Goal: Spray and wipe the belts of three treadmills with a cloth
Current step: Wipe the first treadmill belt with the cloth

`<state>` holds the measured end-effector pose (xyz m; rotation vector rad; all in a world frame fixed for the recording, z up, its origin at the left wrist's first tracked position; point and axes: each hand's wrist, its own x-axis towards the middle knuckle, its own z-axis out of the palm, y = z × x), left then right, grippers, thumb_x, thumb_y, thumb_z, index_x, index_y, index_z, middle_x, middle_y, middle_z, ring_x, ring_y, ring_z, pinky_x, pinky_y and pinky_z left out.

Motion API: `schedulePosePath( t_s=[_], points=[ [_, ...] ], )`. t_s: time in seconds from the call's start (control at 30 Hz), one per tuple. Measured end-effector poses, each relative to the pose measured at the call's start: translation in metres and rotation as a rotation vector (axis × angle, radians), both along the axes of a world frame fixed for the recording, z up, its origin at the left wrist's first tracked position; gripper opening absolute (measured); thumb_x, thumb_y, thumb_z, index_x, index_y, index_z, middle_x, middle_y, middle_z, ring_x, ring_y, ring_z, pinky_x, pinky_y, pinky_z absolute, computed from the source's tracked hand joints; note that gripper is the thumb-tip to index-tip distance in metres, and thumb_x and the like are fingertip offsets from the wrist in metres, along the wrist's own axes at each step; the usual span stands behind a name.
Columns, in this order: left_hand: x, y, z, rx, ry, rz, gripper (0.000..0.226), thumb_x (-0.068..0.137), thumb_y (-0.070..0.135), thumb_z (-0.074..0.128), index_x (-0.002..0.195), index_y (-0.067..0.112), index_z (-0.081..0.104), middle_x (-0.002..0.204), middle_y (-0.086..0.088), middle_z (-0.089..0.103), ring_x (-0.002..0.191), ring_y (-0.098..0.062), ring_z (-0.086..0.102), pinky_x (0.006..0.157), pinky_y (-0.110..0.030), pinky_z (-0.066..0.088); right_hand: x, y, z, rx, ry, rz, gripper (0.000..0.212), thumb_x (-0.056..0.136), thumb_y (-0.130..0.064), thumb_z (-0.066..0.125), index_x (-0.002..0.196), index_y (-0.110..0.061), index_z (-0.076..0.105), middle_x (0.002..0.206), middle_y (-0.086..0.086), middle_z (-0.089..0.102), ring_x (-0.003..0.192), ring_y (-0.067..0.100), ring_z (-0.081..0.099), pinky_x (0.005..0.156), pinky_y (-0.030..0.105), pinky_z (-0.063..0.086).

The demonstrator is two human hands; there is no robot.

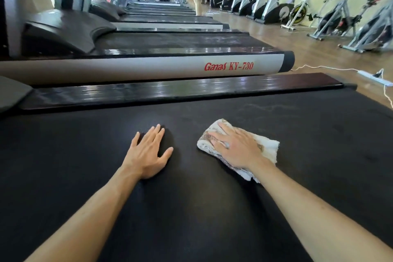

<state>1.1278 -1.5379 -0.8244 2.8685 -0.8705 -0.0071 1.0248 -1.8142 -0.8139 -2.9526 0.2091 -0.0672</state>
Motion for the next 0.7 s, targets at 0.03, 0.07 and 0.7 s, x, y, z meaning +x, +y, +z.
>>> schedulePosePath(
  t_s=[0.03, 0.07, 0.7],
  points=[
    [0.000, 0.000, -0.002, -0.017, -0.002, 0.004, 0.098, 0.081, 0.074, 0.003, 0.163, 0.020, 0.007, 0.170, 0.006, -0.002, 0.155, -0.007, -0.005, 0.127, -0.043, -0.002, 0.009, 0.007, 0.001, -0.006, 0.007, 0.001, 0.057, 0.098, -0.066, 0.015, 0.152, -0.057, 0.032, 0.171, -0.015, 0.010, 0.154, 0.021, 0.025, 0.124, 0.047, 0.018],
    [0.000, -0.001, -0.003, -0.029, -0.001, 0.009, 0.102, 0.077, 0.075, -0.001, 0.163, 0.020, 0.006, 0.170, 0.006, -0.003, 0.155, -0.007, -0.005, 0.127, -0.042, -0.002, 0.012, 0.014, 0.001, -0.012, 0.017, 0.028, 0.053, 0.101, -0.063, 0.020, 0.152, -0.056, 0.032, 0.171, -0.015, 0.010, 0.153, 0.021, 0.025, 0.124, 0.048, 0.018],
    [0.007, 0.000, -0.008, -0.062, -0.039, 0.045, 0.103, 0.077, 0.078, 0.000, 0.163, 0.021, 0.005, 0.170, 0.008, -0.006, 0.155, -0.005, -0.009, 0.127, -0.037, 0.000, 0.004, 0.020, 0.007, 0.036, 0.010, 0.211, 0.044, 0.106, -0.053, 0.036, 0.149, -0.057, 0.039, 0.170, -0.023, 0.010, 0.154, 0.009, 0.019, 0.126, 0.036, 0.013]
  ],
)
